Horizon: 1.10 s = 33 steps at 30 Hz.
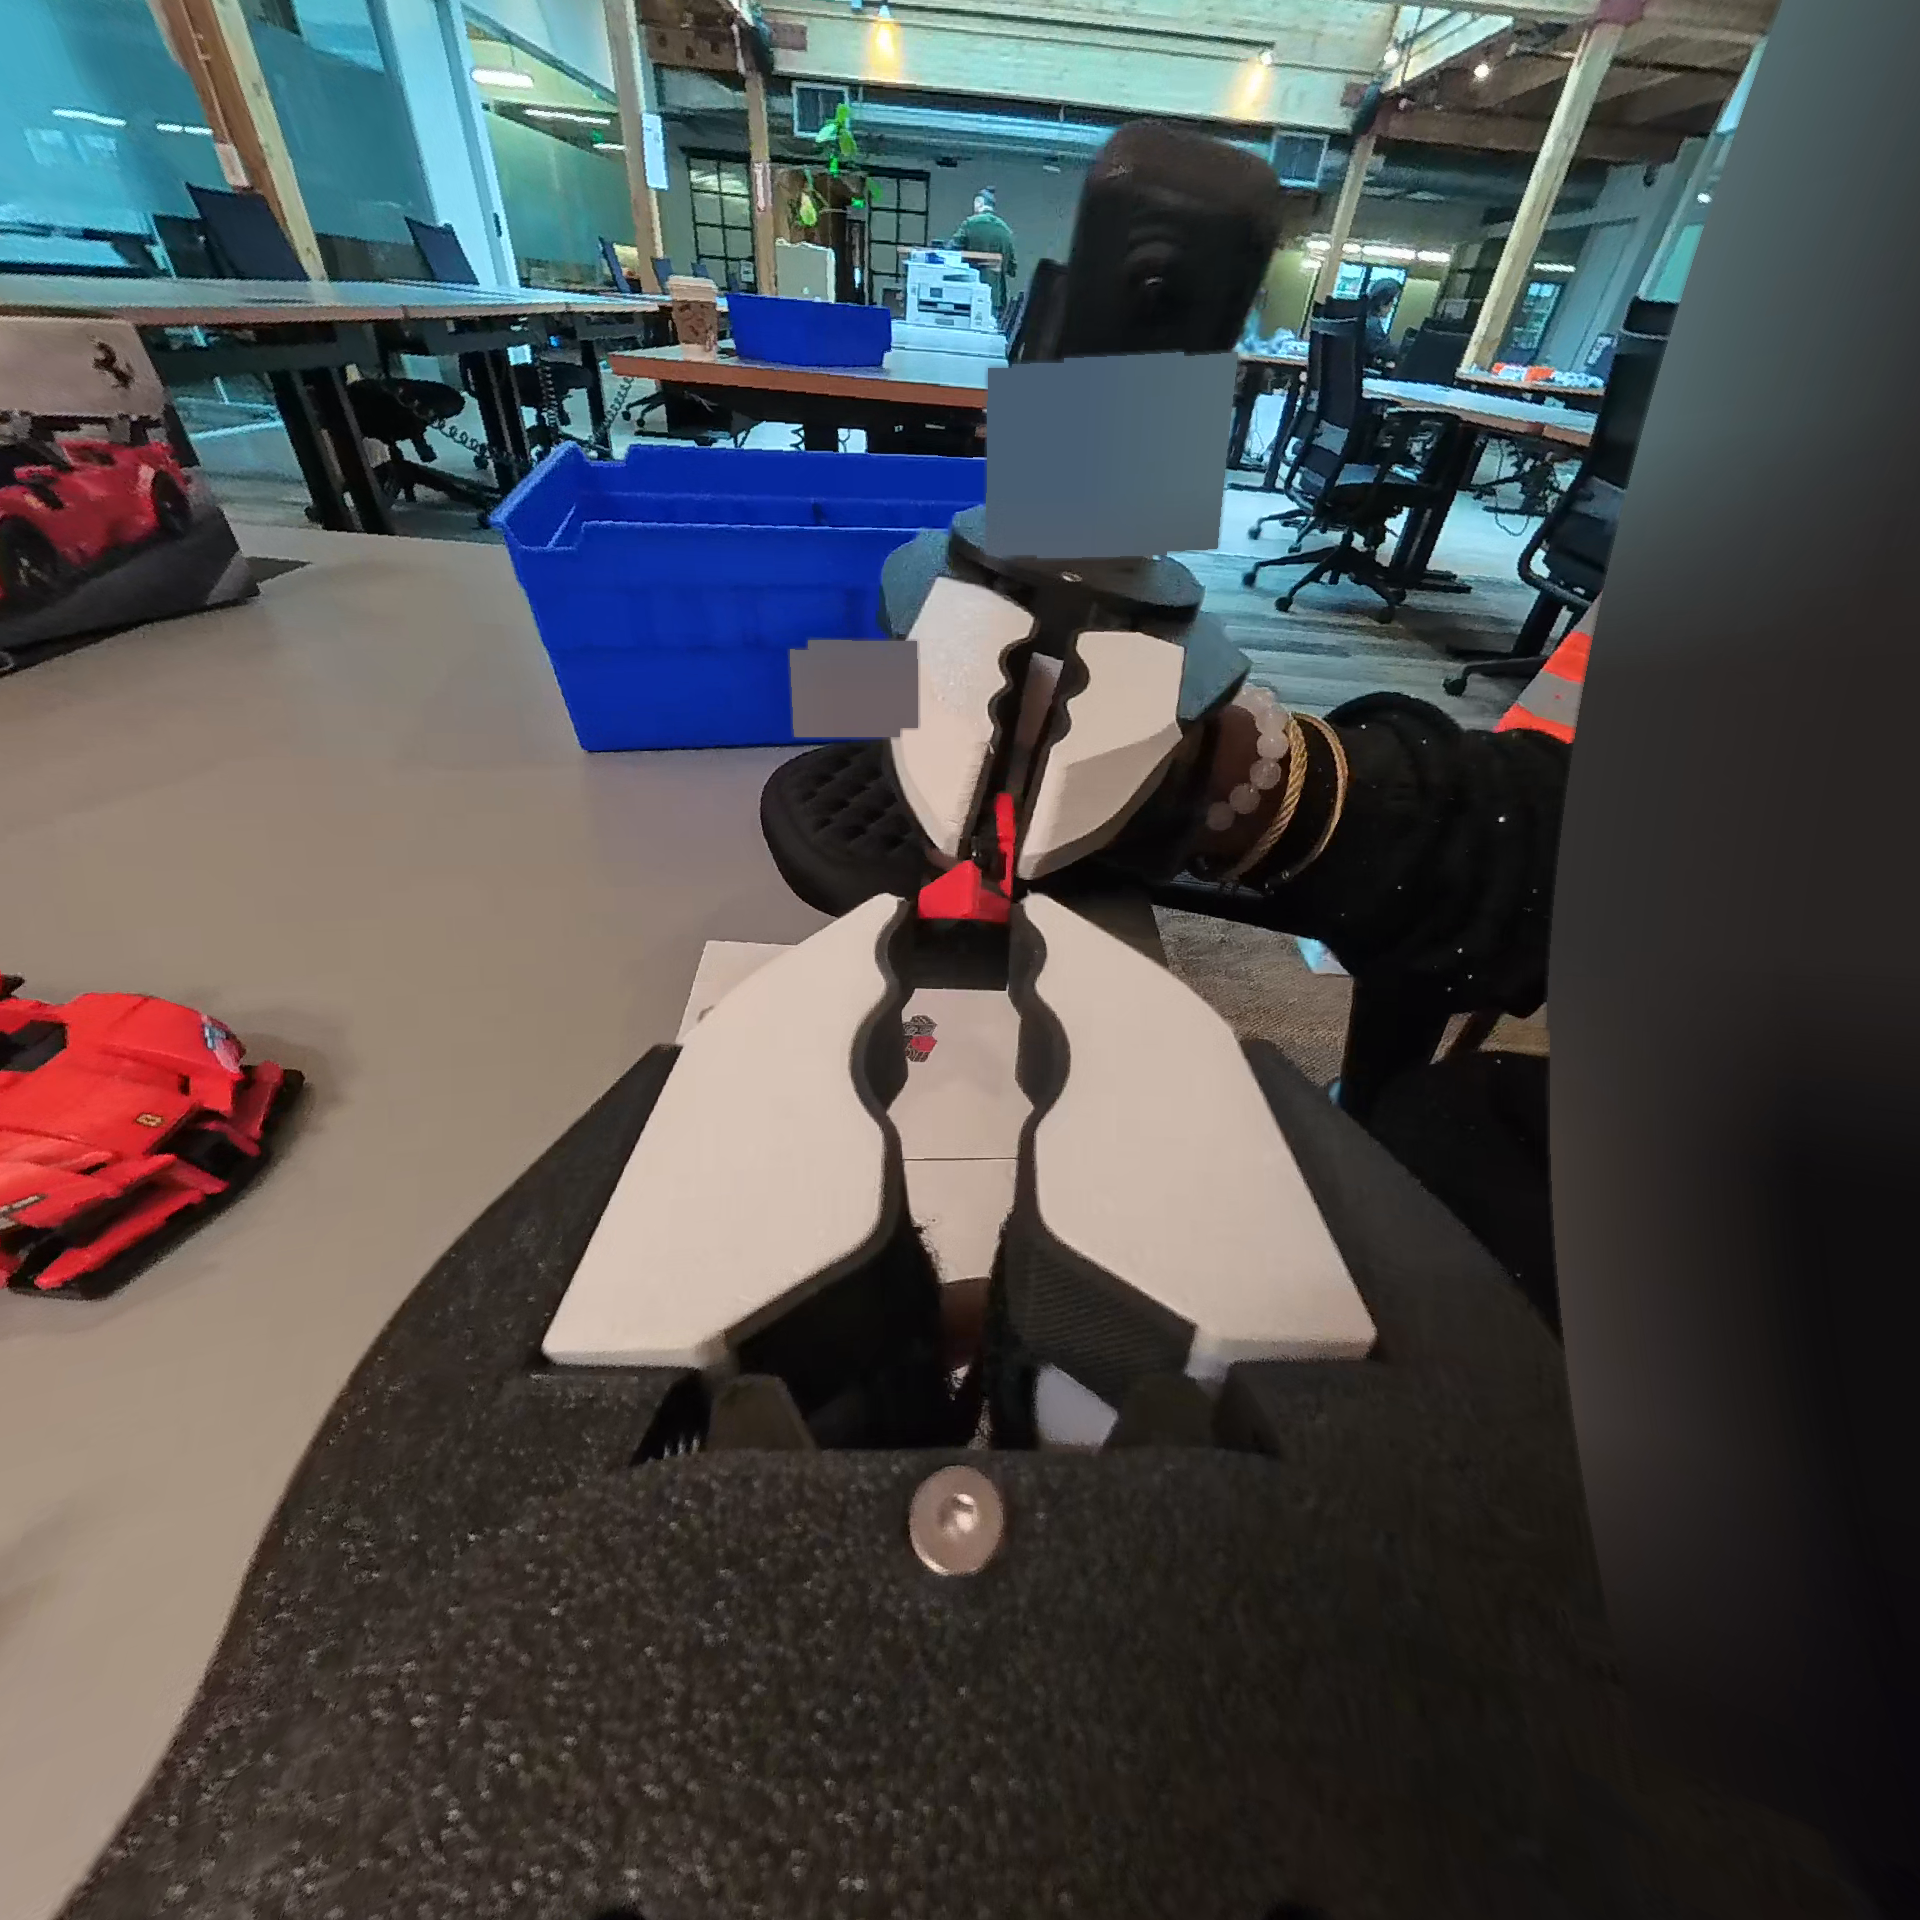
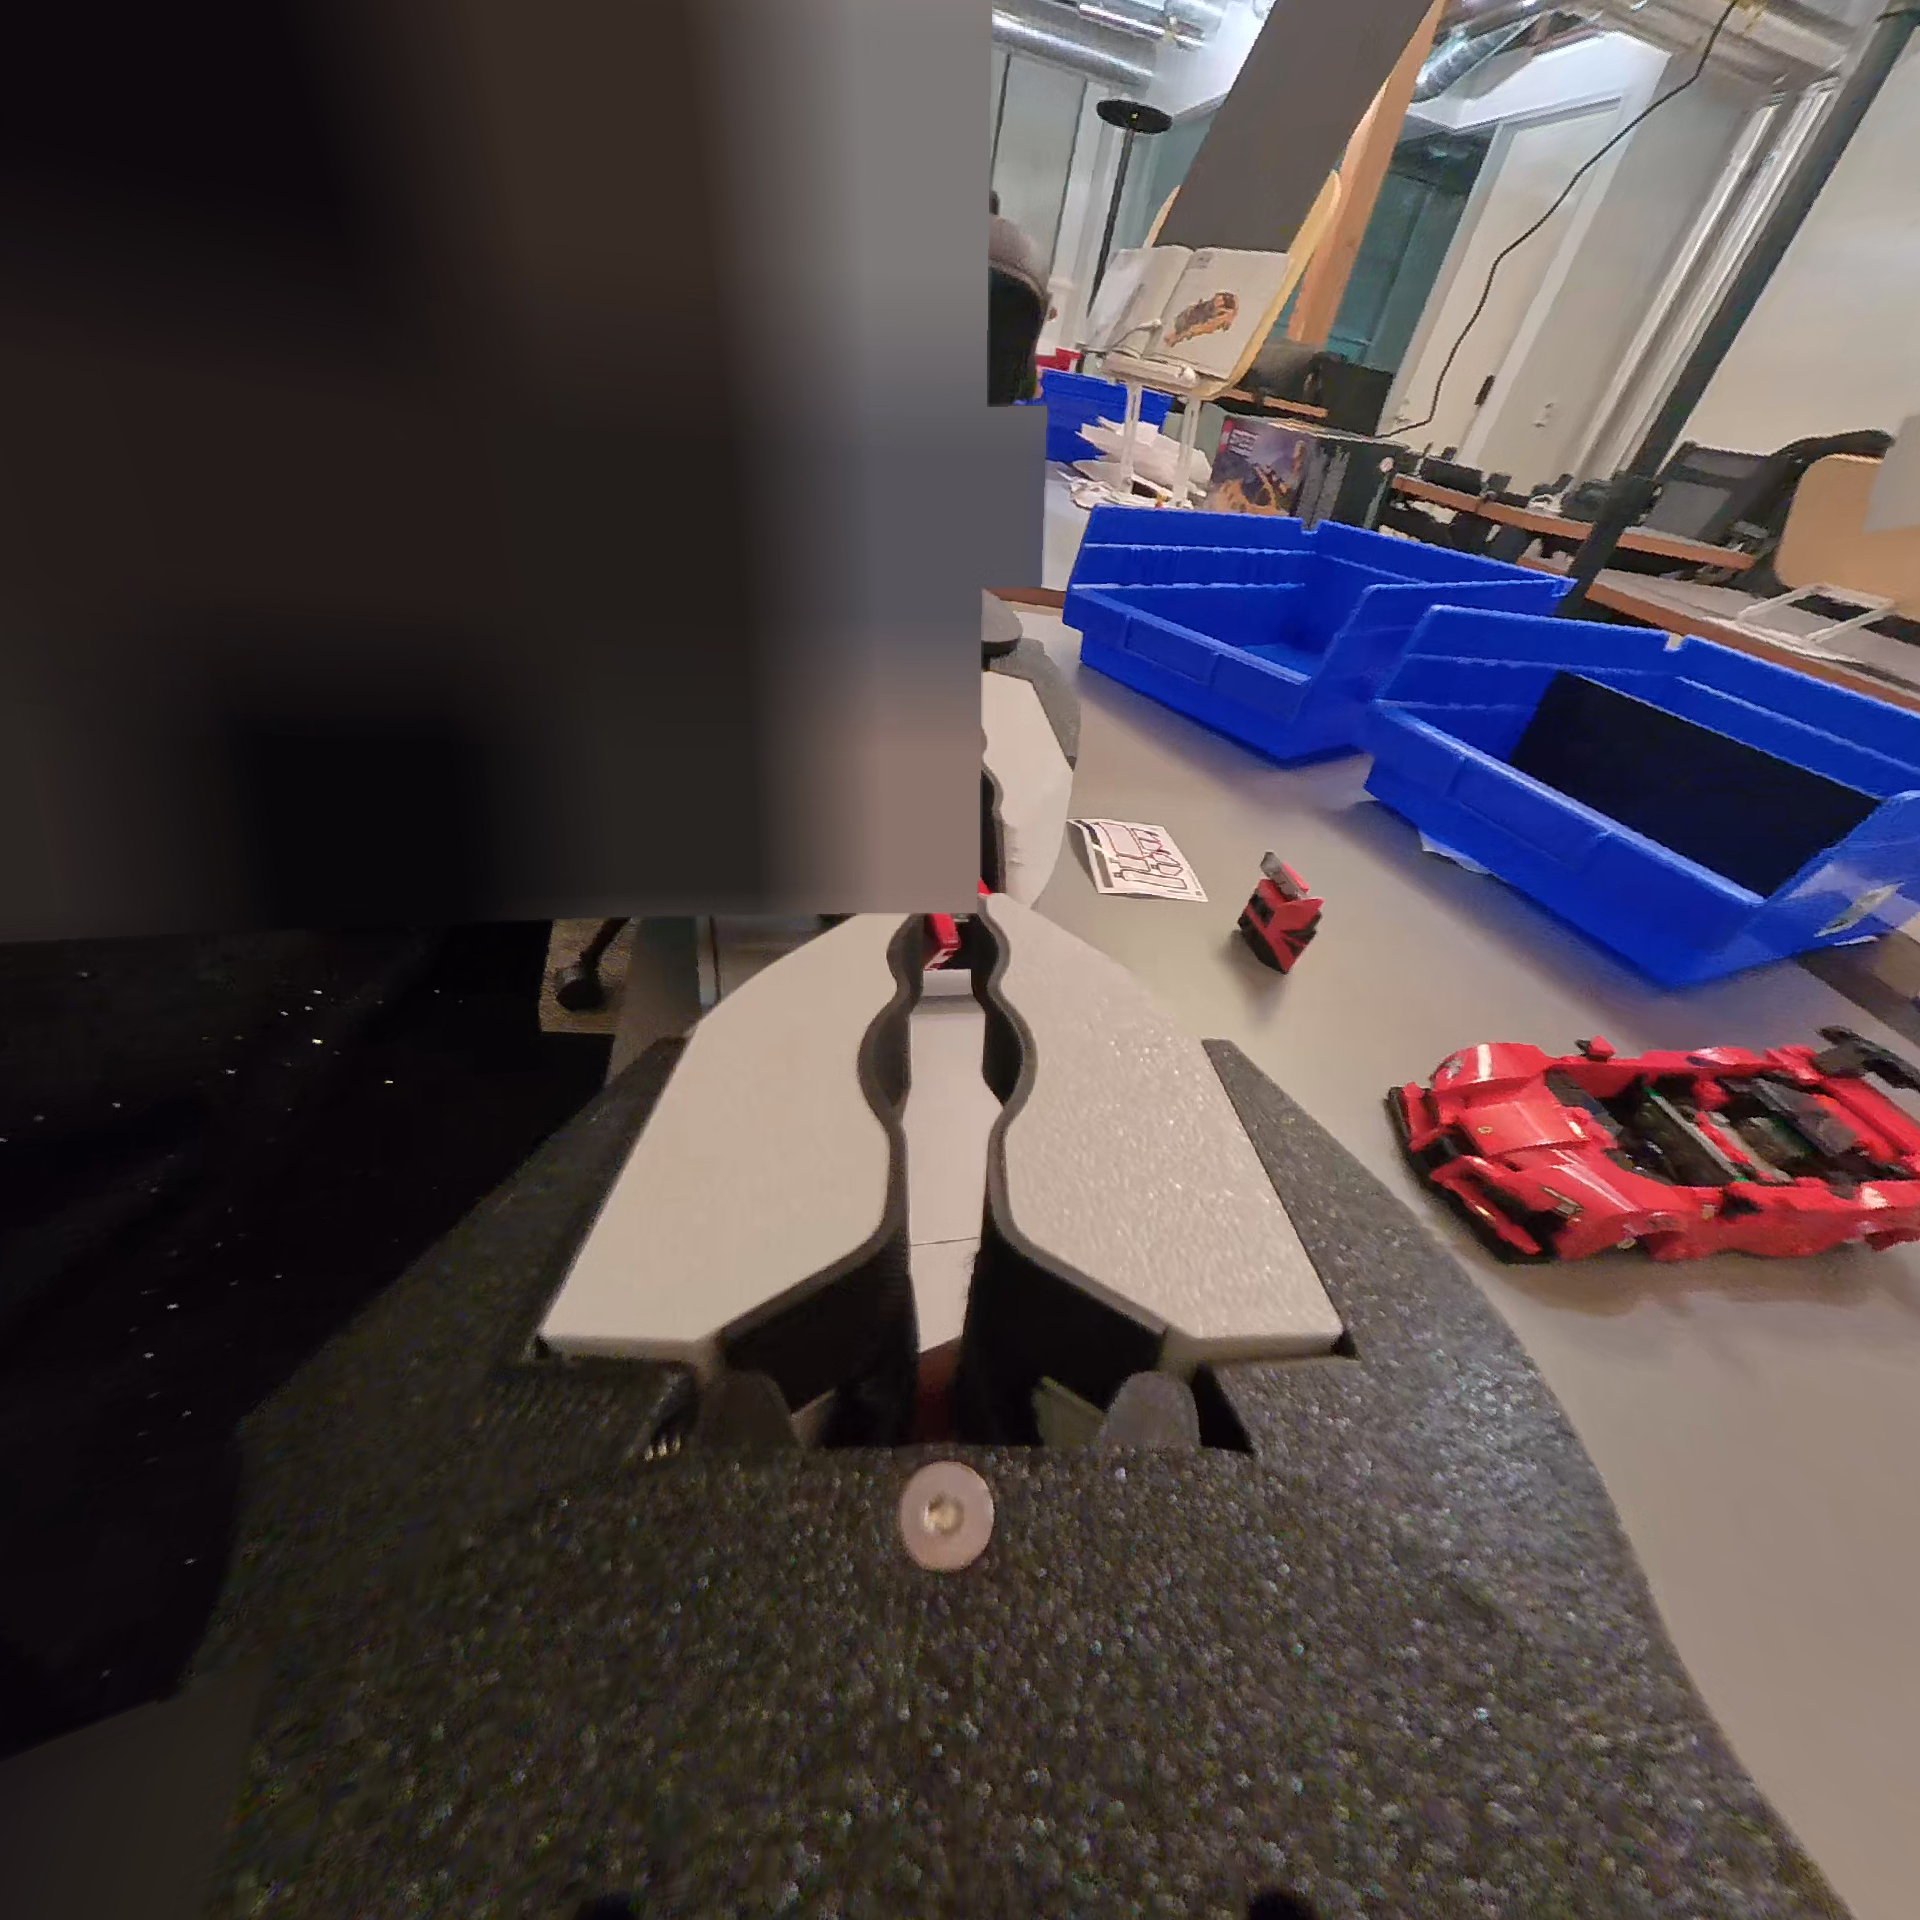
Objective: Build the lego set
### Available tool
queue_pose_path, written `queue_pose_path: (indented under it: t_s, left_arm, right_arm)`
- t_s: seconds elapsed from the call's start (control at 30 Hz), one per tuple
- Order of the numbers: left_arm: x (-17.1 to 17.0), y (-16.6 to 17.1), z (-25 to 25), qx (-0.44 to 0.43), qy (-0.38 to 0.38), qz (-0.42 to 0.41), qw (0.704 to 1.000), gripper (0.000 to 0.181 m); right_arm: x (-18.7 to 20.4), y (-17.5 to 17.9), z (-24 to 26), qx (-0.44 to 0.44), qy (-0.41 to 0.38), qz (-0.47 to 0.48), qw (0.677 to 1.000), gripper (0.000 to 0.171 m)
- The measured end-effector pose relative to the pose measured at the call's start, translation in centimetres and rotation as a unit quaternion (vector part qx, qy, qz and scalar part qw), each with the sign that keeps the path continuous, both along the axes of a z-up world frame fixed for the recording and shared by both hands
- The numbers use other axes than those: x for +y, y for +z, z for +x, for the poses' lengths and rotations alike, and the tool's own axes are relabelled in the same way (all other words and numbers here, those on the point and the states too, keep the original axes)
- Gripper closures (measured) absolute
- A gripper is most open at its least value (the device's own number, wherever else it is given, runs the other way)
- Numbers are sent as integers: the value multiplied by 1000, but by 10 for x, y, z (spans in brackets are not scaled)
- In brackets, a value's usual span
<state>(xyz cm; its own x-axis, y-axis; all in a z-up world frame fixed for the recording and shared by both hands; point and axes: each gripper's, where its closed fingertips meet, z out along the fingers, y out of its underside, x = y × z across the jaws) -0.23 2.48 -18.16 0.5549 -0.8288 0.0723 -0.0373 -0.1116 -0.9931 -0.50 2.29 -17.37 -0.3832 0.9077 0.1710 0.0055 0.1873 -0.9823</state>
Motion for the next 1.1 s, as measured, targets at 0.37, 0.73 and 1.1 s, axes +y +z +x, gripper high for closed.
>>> queue_pose_path:
  t_s: [0.37,0.73,1.1]
  left_arm:
    - [2,3,-10,-101,-22,-89,991,165]
    - [-4,6,-7,-94,-39,-66,993,164]
    - [-4,8,-9,-105,-42,-64,992,164]
  right_arm:
    - [-11,2,-1,30,8,70,997,164]
    - [-7,10,5,46,15,32,998,164]
    - [-1,24,13,67,19,-23,997,164]
